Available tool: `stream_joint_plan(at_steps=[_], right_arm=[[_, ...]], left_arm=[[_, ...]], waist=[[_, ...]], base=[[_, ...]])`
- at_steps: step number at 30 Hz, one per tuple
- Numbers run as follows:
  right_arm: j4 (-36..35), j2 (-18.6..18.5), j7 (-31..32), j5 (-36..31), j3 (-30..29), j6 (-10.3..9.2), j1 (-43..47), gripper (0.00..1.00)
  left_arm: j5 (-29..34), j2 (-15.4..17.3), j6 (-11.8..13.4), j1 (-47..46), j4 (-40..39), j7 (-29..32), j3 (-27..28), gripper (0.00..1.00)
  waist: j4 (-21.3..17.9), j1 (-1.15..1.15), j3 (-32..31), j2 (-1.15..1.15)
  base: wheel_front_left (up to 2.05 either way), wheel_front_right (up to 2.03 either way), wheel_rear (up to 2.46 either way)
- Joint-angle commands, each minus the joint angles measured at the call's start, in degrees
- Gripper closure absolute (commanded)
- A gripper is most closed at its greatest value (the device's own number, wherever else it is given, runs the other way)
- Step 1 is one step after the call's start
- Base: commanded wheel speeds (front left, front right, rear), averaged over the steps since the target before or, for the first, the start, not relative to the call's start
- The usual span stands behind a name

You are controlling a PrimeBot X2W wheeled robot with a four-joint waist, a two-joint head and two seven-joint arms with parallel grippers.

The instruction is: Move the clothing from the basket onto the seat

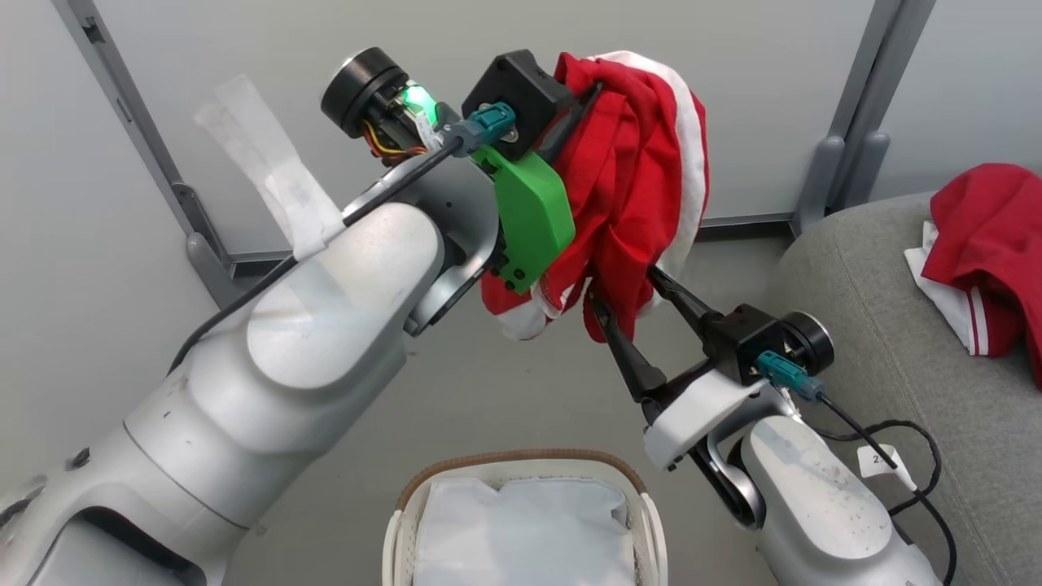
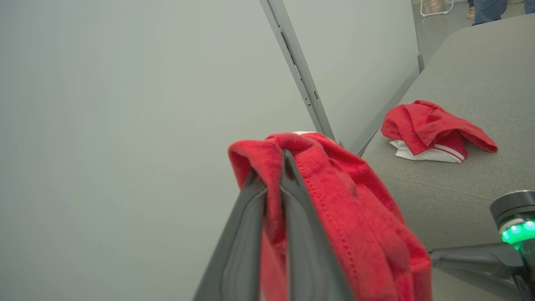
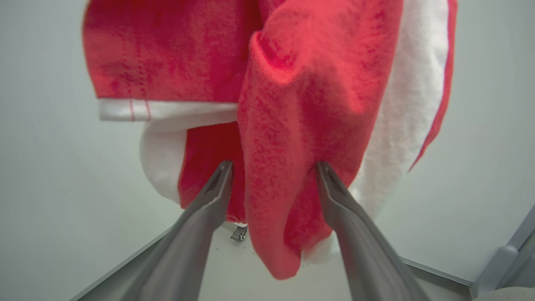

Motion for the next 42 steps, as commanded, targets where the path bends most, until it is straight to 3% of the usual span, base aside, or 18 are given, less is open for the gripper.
stream_joint_plan(at_steps=[1,8,13,14,16,24,25,26,27,28,29,36,42], right_arm=[[0.29,-0.24,-0.28,-0.67,-0.44,-0.08,-0.73,0.00],[-0.21,-0.23,-0.28,-6.59,-5.99,-0.08,-2.57,0.00],[0.46,-0.23,-0.28,-7.38,-7.41,-0.08,-4.18,0.00],[0.68,-0.21,-0.28,-7.41,-7.48,-0.08,-4.57,0.45],[1.05,-0.22,-0.28,-7.45,-7.52,-0.08,-5.17,1.00],[1.11,-0.22,-0.28,-6.07,-8.13,-0.08,-5.71,1.00],[1.09,-0.21,-0.28,-6.07,-8.13,-0.08,-5.60,1.00],[1.08,-0.21,-0.28,-6.16,-8.17,-0.08,-5.46,1.00],[1.16,-0.24,-0.28,-6.19,-8.37,-0.08,-5.32,1.00],[1.22,-0.26,-0.28,-6.08,-8.62,-0.08,-5.20,1.00],[1.22,-0.24,-0.28,-6.04,-8.79,-0.08,-5.14,1.00],[1.50,-0.23,-0.28,-6.87,-11.44,-0.08,-4.07,1.00],[1.85,-0.22,-0.28,-7.76,-13.42,-0.08,-2.92,1.00]], left_arm=[[-0.33,-0.46,-0.33,-0.83,-0.06,0.15,-0.17,1.00],[-2.31,-1.57,-0.67,0.54,-2.36,1.01,-0.55,1.00],[-3.33,-1.25,-0.54,1.72,-4.36,1.25,-0.38,1.00],[-3.58,-0.97,-0.30,2.05,-4.68,1.10,-0.24,1.00],[-4.16,-0.37,0.07,3.00,-4.88,0.88,-0.02,1.00],[-7.03,1.78,1.13,10.00,-3.85,-2.92,1.31,1.00],[-7.37,1.82,1.16,11.11,-3.58,-3.78,1.44,0.93],[-7.73,1.98,1.20,12.34,-3.23,-5.08,1.59,0.80],[-8.00,2.07,1.44,13.50,-2.90,-6.48,1.95,0.52],[-8.35,2.18,1.63,14.94,-2.40,-8.23,2.24,0.15],[-8.74,2.18,1.62,16.25,-1.89,-9.55,2.40,0.00],[-10.30,1.57,-0.21,25.36,2.50,-20.32,2.72,0.00],[-9.32,1.39,-1.43,30.96,6.31,-23.51,1.18,0.00]], waist=[[0.45,0.00,-0.36,0.00],[1.17,0.00,-0.35,0.00],[1.40,0.00,0.00,0.00],[1.39,0.00,0.12,0.00],[1.31,0.00,0.35,0.00],[0.63,0.00,1.19,0.00],[0.59,0.00,1.27,0.00],[0.55,0.00,1.34,0.00],[0.54,0.00,1.38,0.00],[0.48,0.00,1.42,0.00],[0.45,0.00,1.45,0.00],[0.59,0.00,1.42,0.00],[0.71,0.00,1.32,0.00]], base=[[0.00,0.00,0.00],[0.00,0.00,0.00],[0.00,0.00,0.00],[0.00,0.00,0.00],[0.00,0.00,0.00],[0.00,0.00,0.00],[0.00,0.00,0.00],[0.00,0.00,0.00],[0.00,0.00,0.00],[0.00,0.00,0.00],[0.00,0.00,0.00],[0.00,0.00,0.00],[0.00,0.00,0.00]])
